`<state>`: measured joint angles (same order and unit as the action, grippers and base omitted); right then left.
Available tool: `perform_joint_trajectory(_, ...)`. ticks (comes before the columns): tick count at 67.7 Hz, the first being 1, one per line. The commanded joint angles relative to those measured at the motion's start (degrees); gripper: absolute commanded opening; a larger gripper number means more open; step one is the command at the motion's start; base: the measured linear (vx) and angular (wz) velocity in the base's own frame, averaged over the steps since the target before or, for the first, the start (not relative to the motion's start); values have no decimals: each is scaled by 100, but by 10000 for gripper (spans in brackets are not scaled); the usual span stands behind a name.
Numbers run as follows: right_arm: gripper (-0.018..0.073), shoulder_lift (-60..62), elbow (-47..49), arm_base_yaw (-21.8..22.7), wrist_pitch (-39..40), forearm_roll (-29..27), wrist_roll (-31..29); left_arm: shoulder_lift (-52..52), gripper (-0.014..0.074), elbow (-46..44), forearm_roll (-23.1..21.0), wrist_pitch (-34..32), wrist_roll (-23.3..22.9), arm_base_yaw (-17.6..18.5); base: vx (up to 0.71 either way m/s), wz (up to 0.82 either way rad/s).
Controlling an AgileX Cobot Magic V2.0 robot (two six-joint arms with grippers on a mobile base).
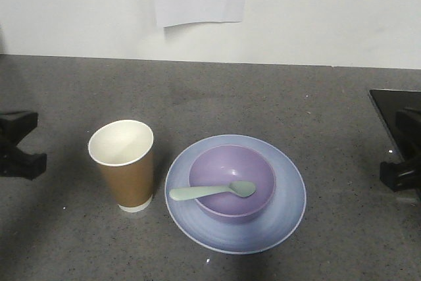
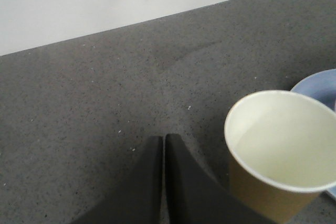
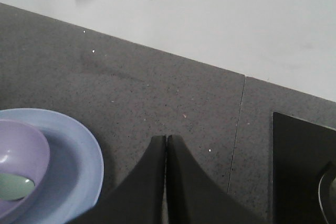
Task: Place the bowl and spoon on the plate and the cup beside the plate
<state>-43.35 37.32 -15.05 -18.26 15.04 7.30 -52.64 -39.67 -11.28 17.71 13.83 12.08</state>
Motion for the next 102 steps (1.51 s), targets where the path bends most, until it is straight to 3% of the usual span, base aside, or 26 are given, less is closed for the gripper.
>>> perform_joint_trajectory(1,-6,-1,-47,11,542,128,31,307,-8,140,-92,-727,-59,11,0,0)
perform_joint_trajectory(46,-6,-1,-187,11,162,128,25,485,-8,216,-92,-474,-59,11,0,0)
perform_joint_trajectory(66,-6,-1,-187,11,162,128,25,725,-8,365,256,-487,14,18,0,0)
perform_joint_trajectory(70,-6,-1,-187,11,162,128,25,954,-8,675,305,-682,14,18,0,0)
perform_joint_trajectory(88,-6,-1,-187,11,169,128,25,2541,-8,3049,98,-2895,-63,18,0,0)
perform_joint_trajectory(102,-6,-1,-187,11,169,128,25,3578,-8,4088,29,-3310,-79,-152,0,0)
